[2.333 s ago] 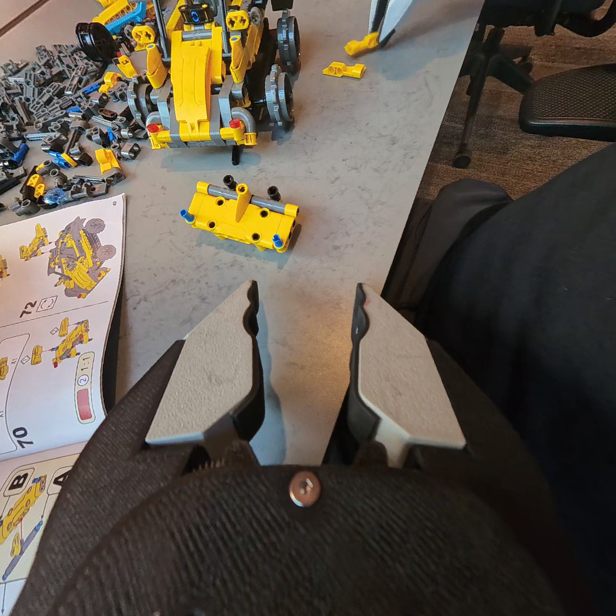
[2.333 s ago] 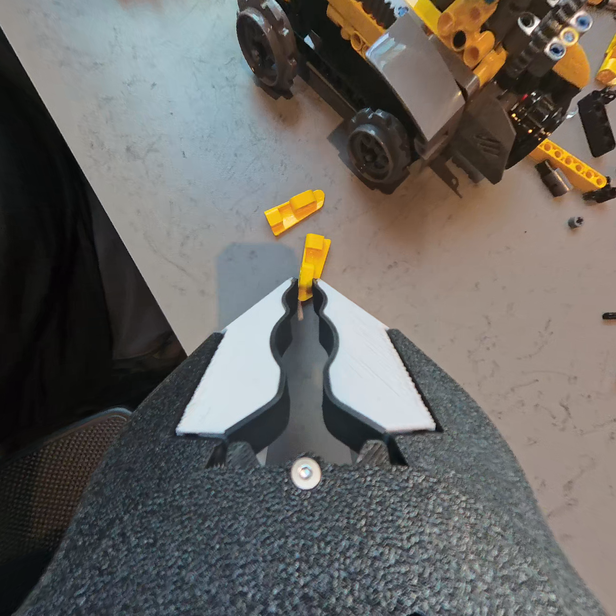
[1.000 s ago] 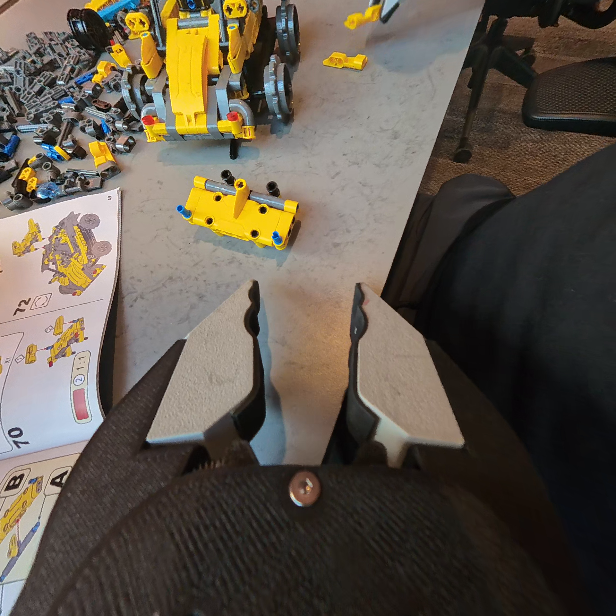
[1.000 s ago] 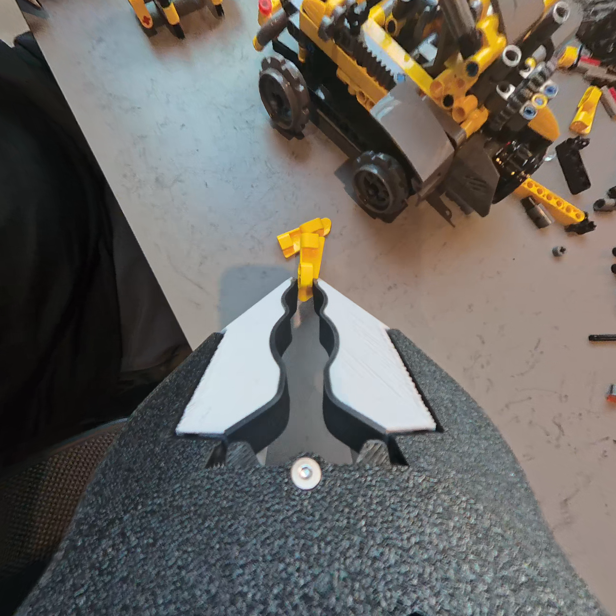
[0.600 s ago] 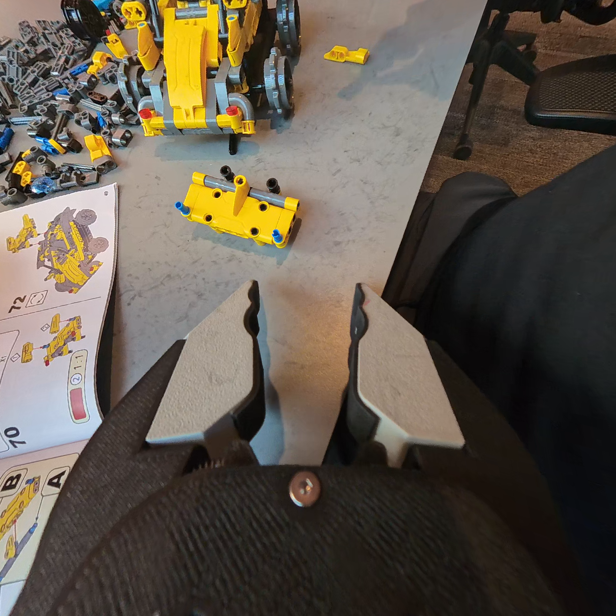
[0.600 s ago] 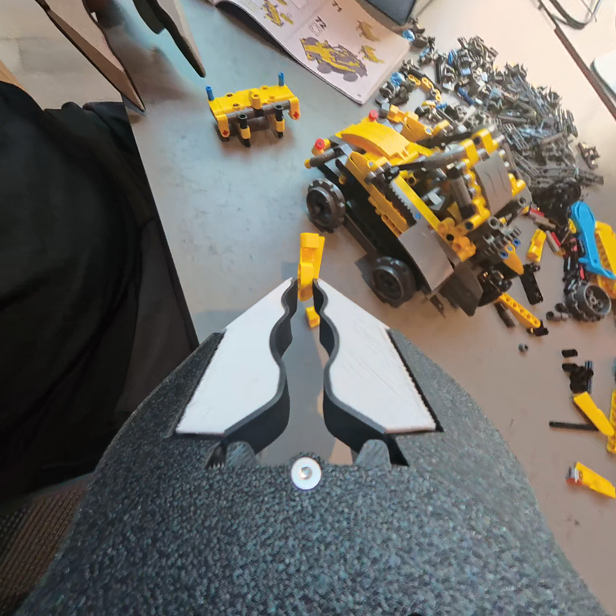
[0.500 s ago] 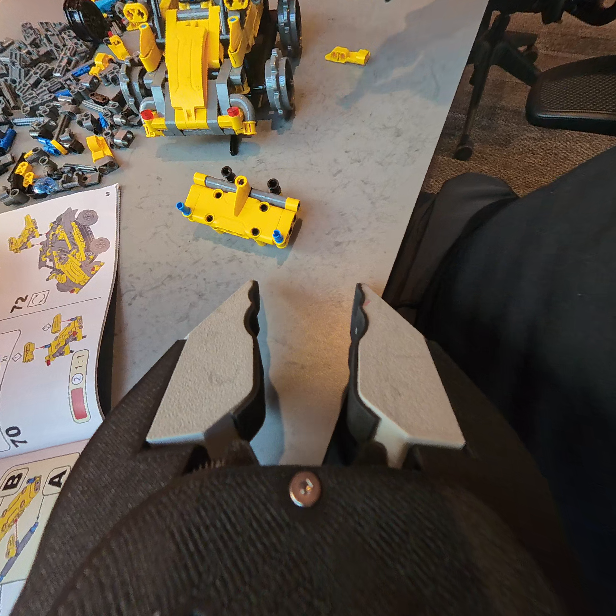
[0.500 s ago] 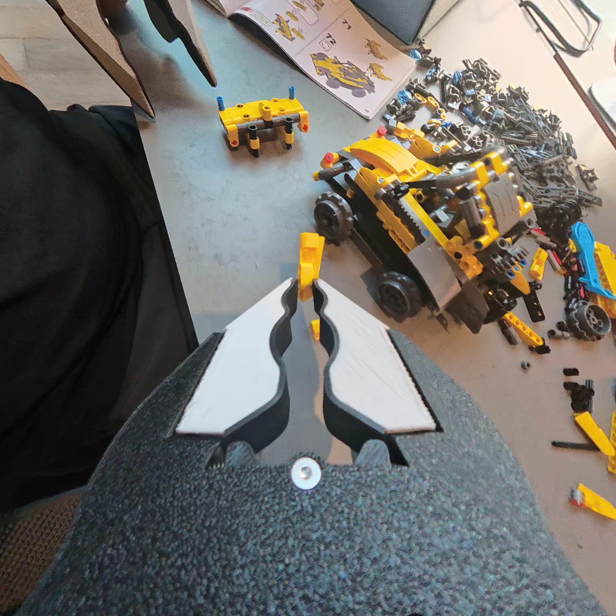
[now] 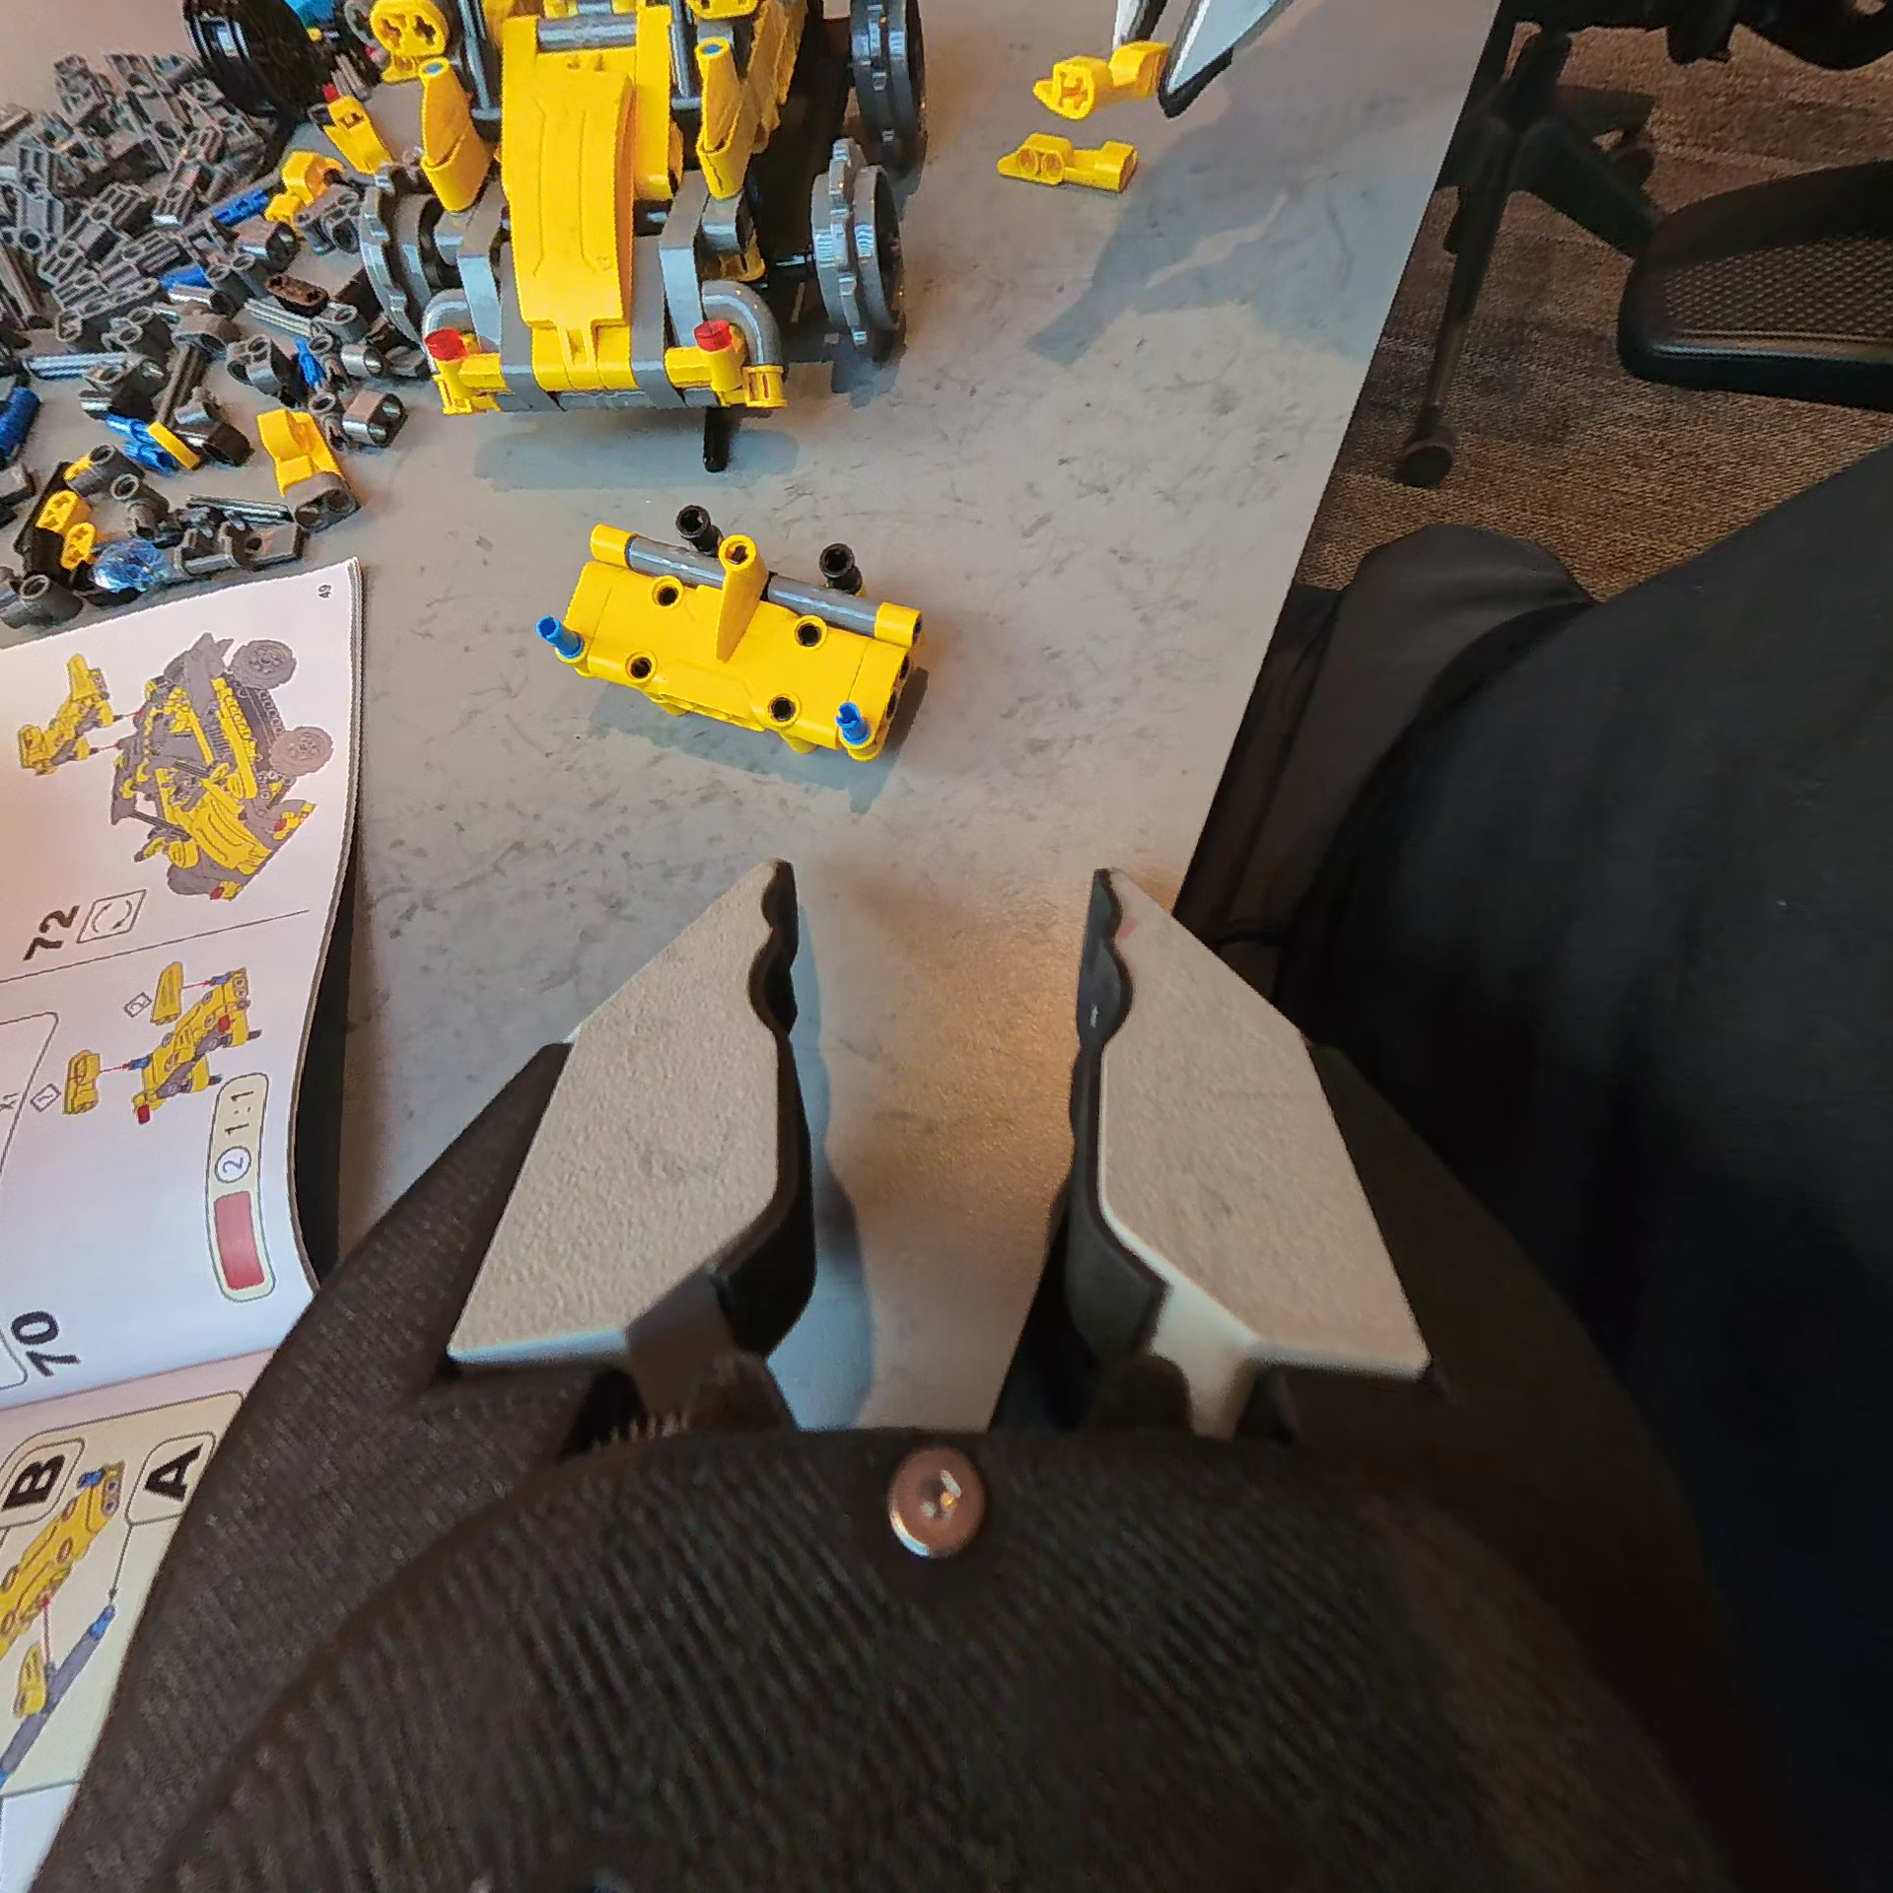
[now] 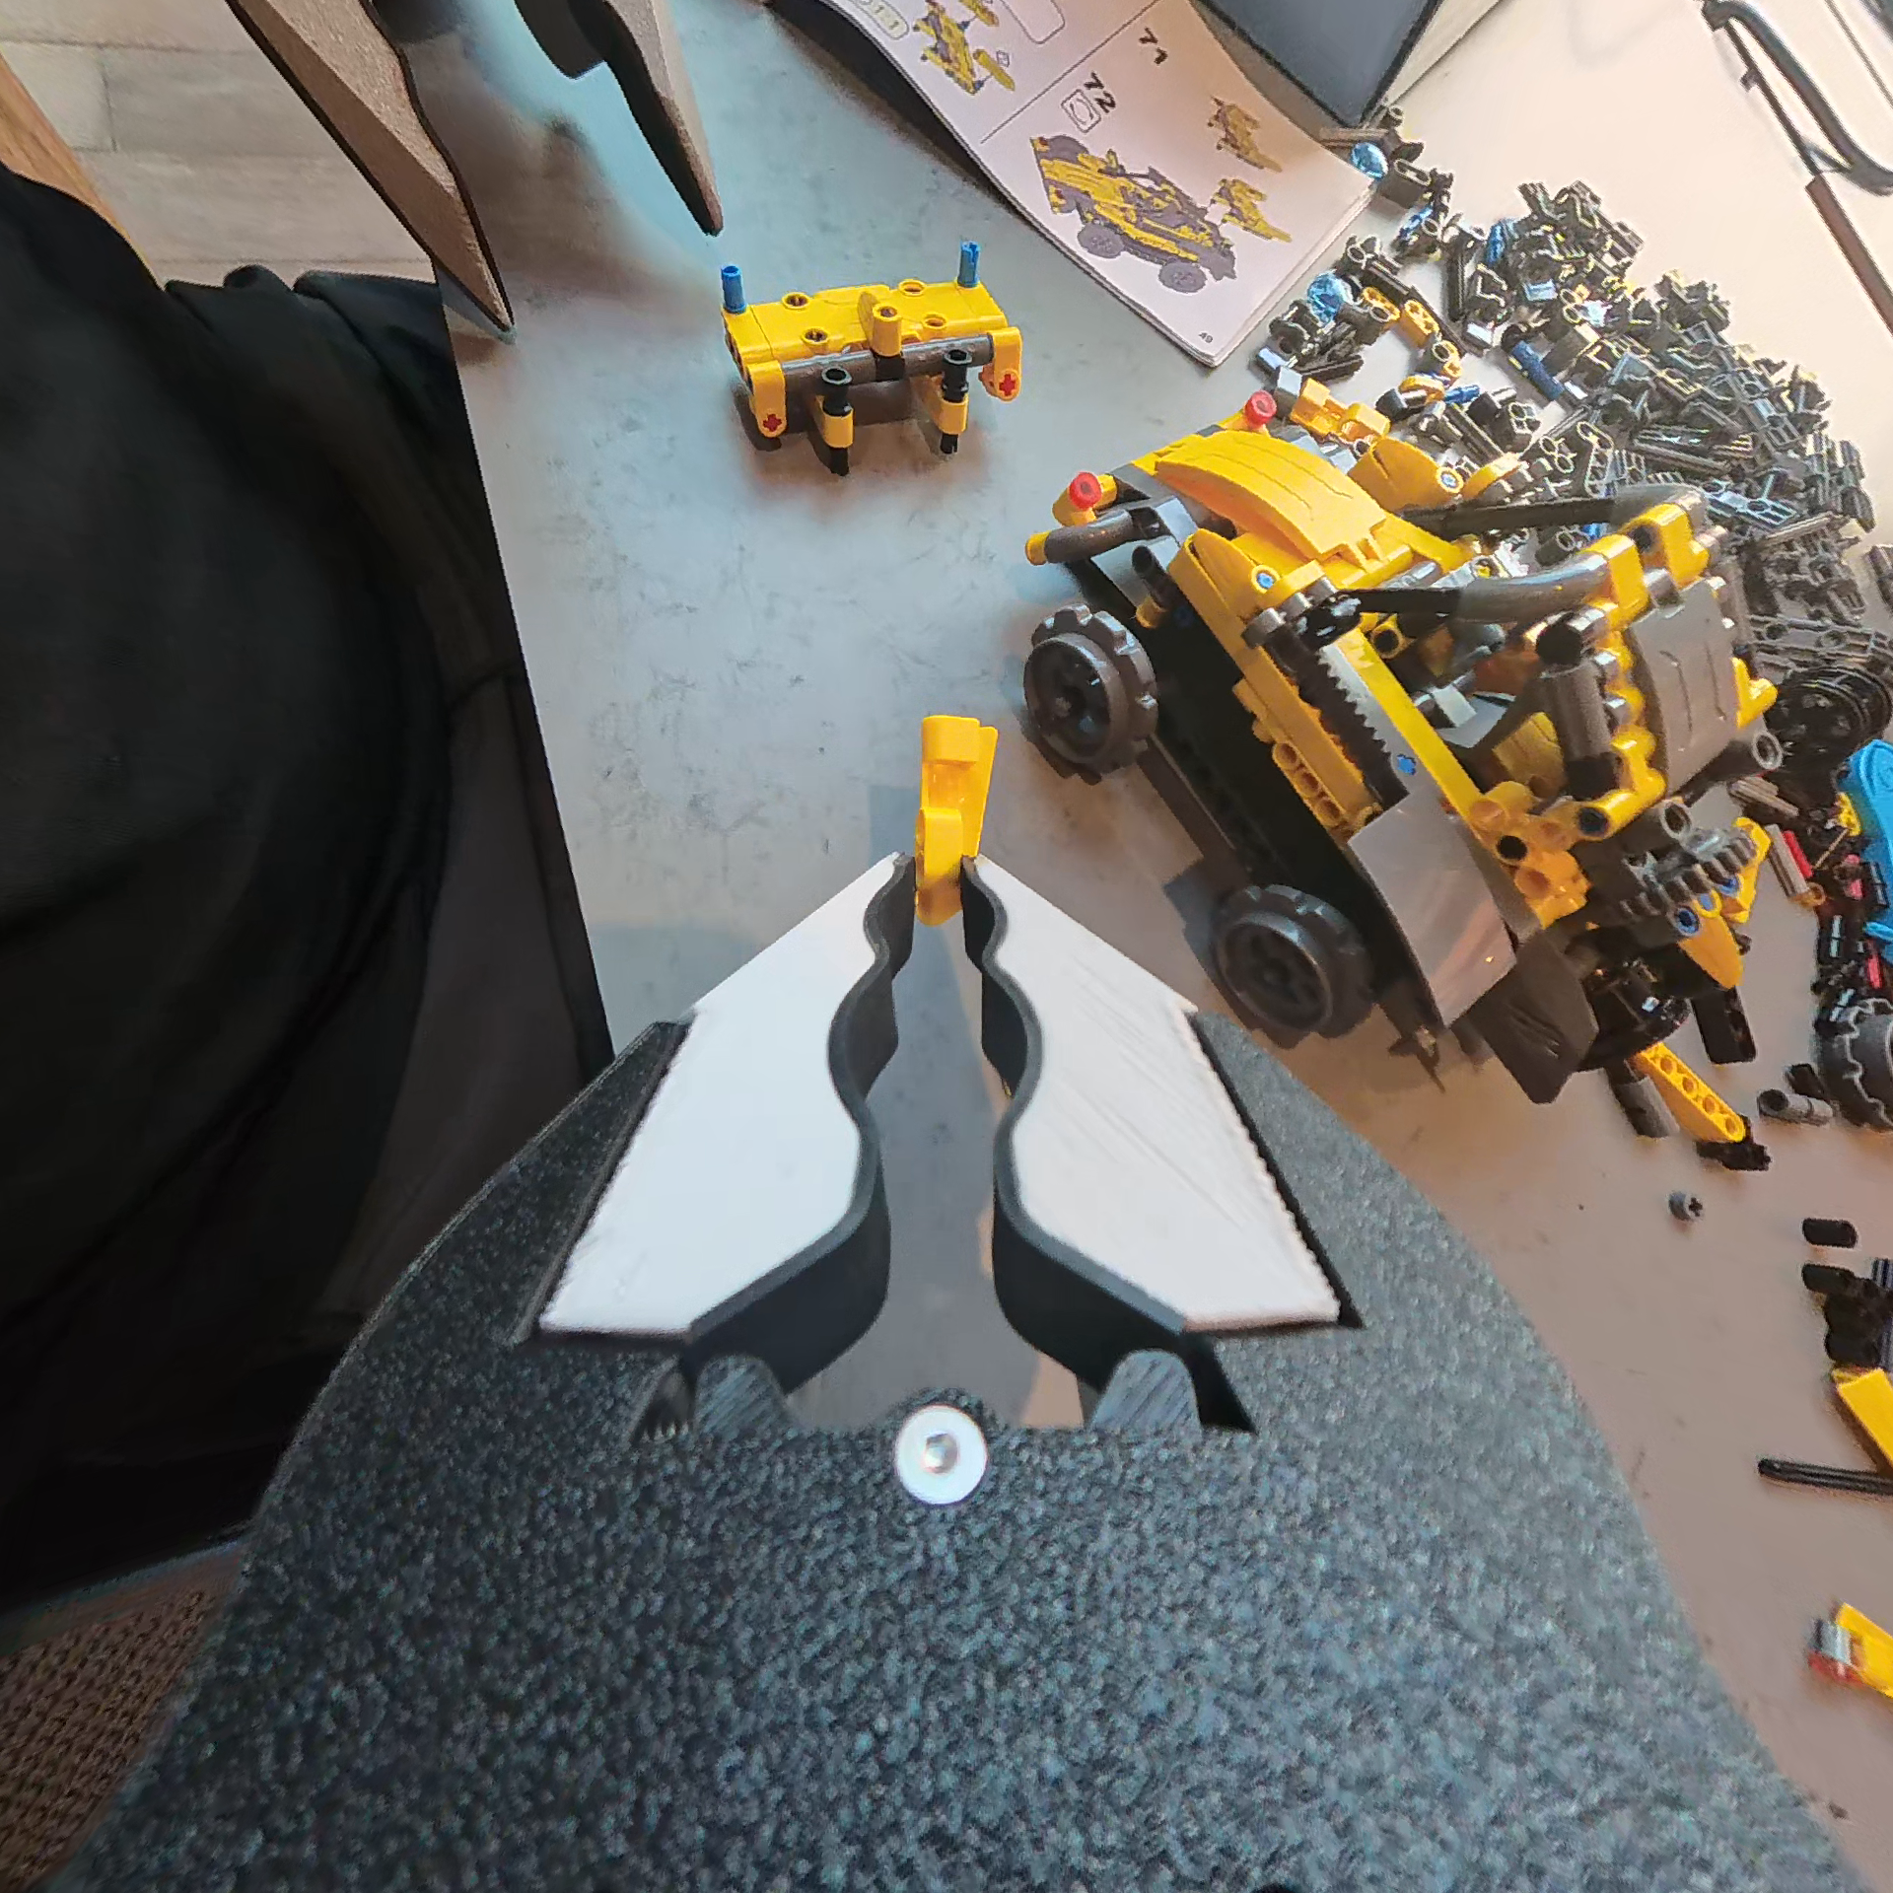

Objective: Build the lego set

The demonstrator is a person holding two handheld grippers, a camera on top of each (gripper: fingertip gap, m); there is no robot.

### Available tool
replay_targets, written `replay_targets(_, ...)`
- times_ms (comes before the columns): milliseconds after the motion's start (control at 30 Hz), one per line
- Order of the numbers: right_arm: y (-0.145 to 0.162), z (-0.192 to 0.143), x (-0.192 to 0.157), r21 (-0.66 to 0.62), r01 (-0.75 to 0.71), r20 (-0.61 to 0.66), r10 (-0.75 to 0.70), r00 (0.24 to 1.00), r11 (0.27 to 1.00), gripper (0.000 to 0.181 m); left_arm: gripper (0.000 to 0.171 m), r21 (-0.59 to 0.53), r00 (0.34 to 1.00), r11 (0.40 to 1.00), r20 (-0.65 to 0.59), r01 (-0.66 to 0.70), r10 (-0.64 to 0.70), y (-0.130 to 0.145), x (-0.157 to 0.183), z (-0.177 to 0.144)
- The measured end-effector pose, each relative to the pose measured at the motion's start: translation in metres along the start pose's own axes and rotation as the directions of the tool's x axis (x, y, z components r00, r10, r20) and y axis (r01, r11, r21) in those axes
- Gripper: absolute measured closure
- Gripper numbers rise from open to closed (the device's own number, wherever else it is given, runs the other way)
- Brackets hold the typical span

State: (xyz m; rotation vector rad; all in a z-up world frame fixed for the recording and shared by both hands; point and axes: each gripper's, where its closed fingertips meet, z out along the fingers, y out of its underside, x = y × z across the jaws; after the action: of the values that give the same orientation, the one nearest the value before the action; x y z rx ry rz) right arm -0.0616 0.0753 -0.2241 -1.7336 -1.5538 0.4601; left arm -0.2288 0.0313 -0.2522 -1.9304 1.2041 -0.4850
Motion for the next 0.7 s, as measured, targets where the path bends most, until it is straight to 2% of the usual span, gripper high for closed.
replay_targets(167, -0.005, 0.001, 0.0, 0.014, 0.016, -0.01, -0.015, 1.0, 1.0, 0.173, 0.117, -0.002, 0.998, 0.998, 0.02, 0.067, -0.066, -0.002, -0.009, 0.0)
replay_targets(267, -0.011, 0.001, -0.002, 0.031, 0.041, -0.02, -0.04, 0.999, 0.999, 0.173, 0.115, 0.041, 0.991, 0.991, -0.03, 0.131, -0.13, -0.015, -0.013, -0.003)
replay_targets(333, -0.018, 0.002, -0.005, 0.059, 0.06, -0.028, -0.059, 0.998, 0.996, 0.173, 0.102, 0.031, 0.989, 0.989, -0.057, 0.142, -0.14, -0.02, -0.02, -0.001)
replay_targets(467, -0.029, 0.008, -0.012, 0.094, 0.101, -0.034, -0.098, 0.995, 0.99, 0.173, 0.087, -0.032, 0.995, 0.996, -0.05, 0.082, -0.084, -0.023, -0.038, 0.011)
replay_targets(533, -0.03, 0.011, -0.014, 0.088, 0.116, -0.039, -0.113, 0.993, 0.989, 0.172, 0.08, -0.038, 0.994, 0.998, -0.094, 0.05, -0.053, -0.027, -0.039, 0.017)
replay_targets(600, -0.03, 0.015, -0.017, 0.092, 0.116, -0.026, -0.114, 0.993, 0.989, 0.173, 0.079, -0.052, 0.99, 0.998, -0.138, 0.02, -0.027, -0.028, -0.038, 0.023)
replay_targets(700, -0.029, 0.019, -0.02, 0.098, 0.111, -0.017, -0.11, 0.994, 0.989, 0.172, 0.08, -0.083, 0.991, 0.996, -0.133, -0.012, 0.001, -0.027, -0.044, 0.03)
